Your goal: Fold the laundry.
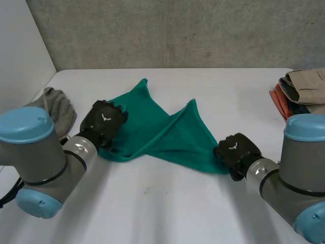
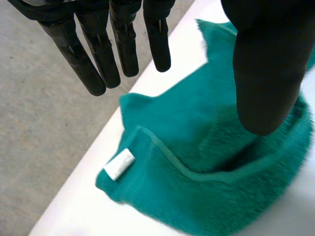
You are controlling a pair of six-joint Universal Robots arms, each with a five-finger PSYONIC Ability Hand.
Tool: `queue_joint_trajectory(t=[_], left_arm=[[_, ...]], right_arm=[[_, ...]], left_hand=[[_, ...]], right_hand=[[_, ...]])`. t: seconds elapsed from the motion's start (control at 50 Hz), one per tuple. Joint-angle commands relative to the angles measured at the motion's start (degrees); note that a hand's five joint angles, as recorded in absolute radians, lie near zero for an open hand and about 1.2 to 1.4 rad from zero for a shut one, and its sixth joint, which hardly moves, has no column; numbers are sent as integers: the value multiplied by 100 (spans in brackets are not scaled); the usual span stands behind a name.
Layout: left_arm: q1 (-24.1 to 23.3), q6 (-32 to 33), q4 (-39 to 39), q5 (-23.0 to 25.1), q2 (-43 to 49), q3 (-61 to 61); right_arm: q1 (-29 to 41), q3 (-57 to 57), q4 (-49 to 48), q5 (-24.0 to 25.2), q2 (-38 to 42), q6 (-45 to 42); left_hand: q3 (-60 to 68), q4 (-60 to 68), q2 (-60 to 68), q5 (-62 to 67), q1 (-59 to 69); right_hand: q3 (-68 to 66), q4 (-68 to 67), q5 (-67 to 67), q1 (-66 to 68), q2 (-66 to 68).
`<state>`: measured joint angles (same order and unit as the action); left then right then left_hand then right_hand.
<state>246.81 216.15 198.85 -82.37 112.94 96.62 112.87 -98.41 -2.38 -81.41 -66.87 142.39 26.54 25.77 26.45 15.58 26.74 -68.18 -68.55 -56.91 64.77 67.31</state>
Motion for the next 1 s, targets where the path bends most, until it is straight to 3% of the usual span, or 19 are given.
queue_joint_trajectory(t=[0.02, 0.22, 0.3, 0.4, 0.48, 0.58, 0.72, 0.82, 1.0], left_arm=[[130, -134, -12, 89, -123, -109], [332, -205, -293, 370, -132, -495], [411, -152, -644, 528, -18, -767], [411, -125, -812, 608, 105, -1057], [324, -108, -909, 582, 254, -1417], [236, -143, -1041, 511, 281, -1594], [165, -248, -1076, 502, 219, -1524], [209, -292, -1076, 528, 114, -1410], [385, -363, -1067, 590, 8, -1357]], right_arm=[[-169, -134, 703, 63, -255, -580], [-713, -714, 1397, 424, -1038, -1186], [-1362, -908, 2177, 634, -1319, -2106], [-1681, -759, 2681, 872, -1486, -2962], [-1173, -137, 2182, 706, -1513, -2052], [-662, 515, 1706, 415, -1452, -1004], [6, 1429, 599, 635, -337, -396], [244, 2192, 124, 600, 795, -702], [288, 3249, 79, 486, 2213, -1169]], left_hand=[[285, 361, 294, 380, 265], [285, 361, 293, 380, 265], [285, 361, 294, 380, 265], [268, 345, 277, 364, 248], [268, 345, 277, 364, 248], [268, 345, 277, 364, 248], [268, 345, 277, 364, 248], [251, 328, 260, 347, 231], [184, 261, 193, 280, 164]], right_hand=[[-1182, -1145, -1309, 1523, 1269], [-1182, -1145, -1309, 1523, 1269], [-1182, -1145, -1309, 1523, 1269], [-1182, -1145, -1309, 1523, 1269], [4591, 4628, 4464, -4250, -4504], [5162, 5199, 5034, -4821, -5075], [5061, 5098, 4934, -4720, -4974], [4508, 4545, 4380, -4167, -4421], [3766, 3804, 3639, -3426, -3679]])
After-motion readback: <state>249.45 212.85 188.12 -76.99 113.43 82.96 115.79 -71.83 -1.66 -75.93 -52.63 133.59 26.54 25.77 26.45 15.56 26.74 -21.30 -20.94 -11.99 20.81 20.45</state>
